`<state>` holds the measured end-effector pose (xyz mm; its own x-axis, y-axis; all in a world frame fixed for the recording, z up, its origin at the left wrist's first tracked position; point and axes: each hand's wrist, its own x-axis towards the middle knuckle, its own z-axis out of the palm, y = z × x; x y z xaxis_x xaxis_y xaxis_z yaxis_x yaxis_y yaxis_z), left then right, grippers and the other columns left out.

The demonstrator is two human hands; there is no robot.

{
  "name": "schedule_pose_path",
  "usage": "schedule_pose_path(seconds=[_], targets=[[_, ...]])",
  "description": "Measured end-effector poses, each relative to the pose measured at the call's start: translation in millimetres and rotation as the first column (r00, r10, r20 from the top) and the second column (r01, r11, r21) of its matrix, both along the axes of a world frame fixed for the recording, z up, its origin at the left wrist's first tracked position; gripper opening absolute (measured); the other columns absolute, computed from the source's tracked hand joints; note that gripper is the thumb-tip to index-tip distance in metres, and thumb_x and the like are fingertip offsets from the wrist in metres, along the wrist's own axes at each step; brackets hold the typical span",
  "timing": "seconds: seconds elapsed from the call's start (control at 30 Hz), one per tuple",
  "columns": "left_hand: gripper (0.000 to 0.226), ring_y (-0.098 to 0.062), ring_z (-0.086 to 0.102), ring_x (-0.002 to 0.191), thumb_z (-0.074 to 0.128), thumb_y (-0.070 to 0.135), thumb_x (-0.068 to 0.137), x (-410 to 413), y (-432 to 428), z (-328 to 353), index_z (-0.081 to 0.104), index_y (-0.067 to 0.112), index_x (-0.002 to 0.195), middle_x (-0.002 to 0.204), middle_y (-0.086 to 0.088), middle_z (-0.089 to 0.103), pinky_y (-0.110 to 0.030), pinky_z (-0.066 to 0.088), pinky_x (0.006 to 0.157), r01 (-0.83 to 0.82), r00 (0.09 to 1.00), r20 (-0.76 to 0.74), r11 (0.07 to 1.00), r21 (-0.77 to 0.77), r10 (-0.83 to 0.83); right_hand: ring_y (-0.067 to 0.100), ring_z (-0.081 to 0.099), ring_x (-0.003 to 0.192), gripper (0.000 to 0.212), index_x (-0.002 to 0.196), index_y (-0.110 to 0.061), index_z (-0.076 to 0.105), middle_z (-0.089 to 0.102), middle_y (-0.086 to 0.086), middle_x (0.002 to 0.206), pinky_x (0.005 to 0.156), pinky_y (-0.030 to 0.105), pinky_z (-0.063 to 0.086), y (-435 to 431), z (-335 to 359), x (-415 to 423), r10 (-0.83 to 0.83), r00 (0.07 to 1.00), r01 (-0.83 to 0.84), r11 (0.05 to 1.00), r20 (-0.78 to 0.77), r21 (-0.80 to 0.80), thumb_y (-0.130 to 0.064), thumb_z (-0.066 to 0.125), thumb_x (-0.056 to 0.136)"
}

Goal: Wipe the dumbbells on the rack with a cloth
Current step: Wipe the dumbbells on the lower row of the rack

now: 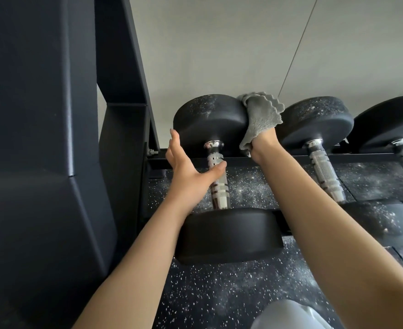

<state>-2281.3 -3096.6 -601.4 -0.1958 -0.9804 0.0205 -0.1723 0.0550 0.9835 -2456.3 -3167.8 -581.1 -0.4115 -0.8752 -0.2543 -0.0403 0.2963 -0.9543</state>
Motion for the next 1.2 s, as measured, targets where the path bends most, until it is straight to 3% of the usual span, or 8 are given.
schedule_pose_path(seconds=[0.13, 0.23, 0.3, 0.43, 0.73, 0.9, 1.07, 1.2], targets=[[0.115, 0.009, 0.006, 0.123, 0.076, 0.022, 0.081, -1, -2, 0, -0.016, 0.032, 0.15, 0.156, 0.009, -0.014, -0.017, 0.01, 0.105, -0.007, 1.0, -0.006, 1.0, -0.002, 0.007, 0.008, 0.056, 0.081, 0.007, 0.101, -0.017, 0.05, 0.056, -0.003, 0.091, 0.077, 0.022, 0.047, 0, 23, 16, 0.115, 0.987, -0.151, 0.9, -0.112, -0.408, -0.012, 0.046, 0.1], [0.115, 0.007, 0.008, 0.124, 0.076, 0.02, 0.08, -2, -2, 0, -0.015, 0.03, 0.151, 0.157, 0.006, -0.013, -0.012, 0.013, 0.101, -0.017, 1.0, -0.009, 1.0, 0.002, 0.017, 0.02, 0.063, 0.084, 0.041, 0.101, -0.009, 0.06, 0.066, 0.002, 0.087, 0.086, 0.041, 0.051, -2, 40, 25, 0.074, 0.865, -0.277, 0.895, -0.496, -0.349, -0.047, 0.046, 0.1], [0.115, 0.006, 0.008, 0.128, 0.076, 0.021, 0.081, -2, -2, 0, -0.015, 0.03, 0.151, 0.157, 0.006, -0.013, -0.013, 0.013, 0.099, -0.022, 1.0, -0.012, 1.0, -0.006, 0.022, 0.02, 0.066, 0.084, 0.051, 0.096, -0.01, 0.063, 0.069, 0.004, 0.085, 0.084, 0.04, 0.053, 1, 43, 28, 0.057, 0.835, -0.278, 0.901, -0.547, -0.332, -0.06, 0.051, 0.093], [0.115, 0.003, 0.008, 0.136, 0.076, 0.021, 0.08, -1, -2, 0, -0.014, 0.03, 0.151, 0.158, 0.007, -0.013, -0.013, 0.013, 0.099, -0.026, 1.0, -0.011, 1.0, -0.004, 0.026, 0.018, 0.066, 0.074, 0.038, 0.081, -0.017, 0.063, 0.067, -0.004, 0.074, 0.073, 0.038, 0.053, 1, 39, 27, 0.053, 0.891, -0.246, 0.891, -0.452, -0.381, -0.055, 0.061, 0.089], [0.113, -0.001, 0.005, 0.141, 0.075, 0.024, 0.082, 1, -1, -1, -0.015, 0.034, 0.15, 0.157, 0.012, -0.015, -0.019, 0.011, 0.102, -0.014, 0.999, -0.029, 1.0, -0.005, 0.014, 0.018, 0.06, 0.058, 0.037, 0.101, 0.0, 0.062, 0.063, 0.005, 0.069, 0.057, 0.024, 0.05, 17, 21, 7, 0.145, 0.982, -0.071, 0.88, 0.124, -0.47, -0.037, 0.059, 0.097], [0.115, -0.003, 0.007, 0.141, 0.077, 0.023, 0.08, 0, -4, -4, -0.014, 0.033, 0.15, 0.156, 0.011, -0.014, -0.022, 0.014, 0.103, -0.014, 0.999, -0.048, 1.0, 0.001, 0.014, 0.024, 0.049, 0.053, 0.03, 0.094, -0.008, 0.06, 0.055, 0.018, 0.074, 0.038, 0.025, 0.039, 14, 34, 12, 0.166, 0.972, -0.222, 0.878, -0.165, -0.424, -0.037, 0.053, 0.101], [0.114, 0.007, 0.008, 0.126, 0.076, 0.022, 0.081, -1, -3, -4, -0.014, 0.035, 0.15, 0.156, 0.012, -0.016, -0.018, 0.013, 0.101, -0.013, 0.999, -0.043, 1.0, 0.007, 0.013, 0.013, 0.055, 0.063, 0.027, 0.082, -0.019, 0.06, 0.06, -0.004, 0.07, 0.066, 0.03, 0.049, -7, 74, 42, 0.32, 0.633, -0.563, 0.816, -0.705, -0.135, -0.04, 0.056, 0.098], [0.114, 0.008, 0.005, 0.123, 0.077, 0.024, 0.08, 0, -4, -7, -0.013, 0.036, 0.15, 0.157, 0.013, -0.016, -0.021, 0.01, 0.103, -0.005, 0.999, -0.047, 1.0, -0.005, 0.004, 0.017, 0.054, 0.07, 0.037, 0.092, -0.009, 0.06, 0.057, -0.002, 0.074, 0.076, 0.037, 0.05, -22, 89, 61, 0.416, 0.347, -0.624, 0.772, -0.841, 0.124, -0.045, 0.054, 0.097]])
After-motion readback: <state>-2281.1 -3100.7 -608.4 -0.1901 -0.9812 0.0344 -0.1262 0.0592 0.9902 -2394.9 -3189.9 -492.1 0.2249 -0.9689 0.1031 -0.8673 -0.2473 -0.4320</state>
